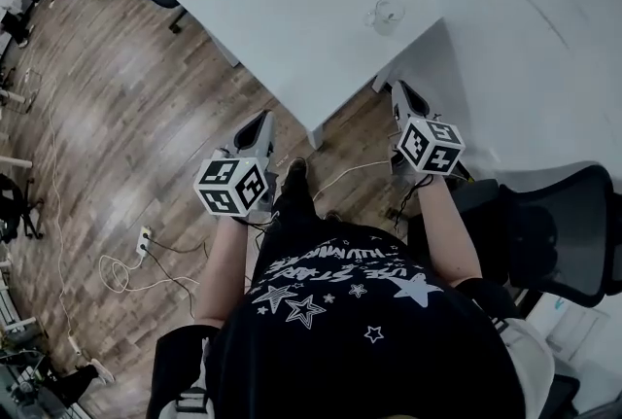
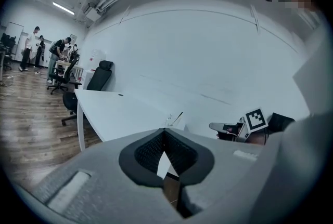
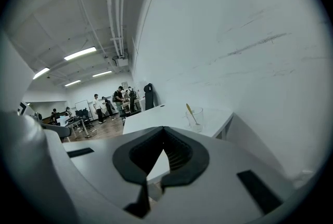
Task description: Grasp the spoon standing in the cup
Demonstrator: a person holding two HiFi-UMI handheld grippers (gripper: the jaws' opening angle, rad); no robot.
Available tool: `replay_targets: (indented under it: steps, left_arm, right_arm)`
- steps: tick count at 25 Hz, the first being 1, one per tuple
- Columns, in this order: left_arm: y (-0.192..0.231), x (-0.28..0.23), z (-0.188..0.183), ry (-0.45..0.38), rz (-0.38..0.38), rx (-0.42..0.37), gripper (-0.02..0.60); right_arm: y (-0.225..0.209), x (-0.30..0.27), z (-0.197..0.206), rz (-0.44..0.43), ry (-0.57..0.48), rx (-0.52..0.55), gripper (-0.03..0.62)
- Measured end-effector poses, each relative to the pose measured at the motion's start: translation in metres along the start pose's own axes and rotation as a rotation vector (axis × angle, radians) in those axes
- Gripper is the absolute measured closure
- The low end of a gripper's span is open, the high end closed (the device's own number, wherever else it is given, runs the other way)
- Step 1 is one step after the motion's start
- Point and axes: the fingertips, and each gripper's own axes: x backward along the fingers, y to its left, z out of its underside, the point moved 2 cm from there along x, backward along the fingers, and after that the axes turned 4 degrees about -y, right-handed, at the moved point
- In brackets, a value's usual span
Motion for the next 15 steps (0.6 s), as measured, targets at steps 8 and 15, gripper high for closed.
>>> replay_targets:
  steps: [8,15]
  left_arm:
    - [0.040,-0.064,-0.022,0.042,0.072,-0.014,0.575]
    - [0.086,-0.117,-0.043,0.065,0.102,0.003,0.575]
  right_arm:
    - [-0.022,-0.056,-0.015,0.136,-0.015,0.015,0.582]
    - [-0.037,-0.112,-0.027,0.223,-0.002,0.035,0.523]
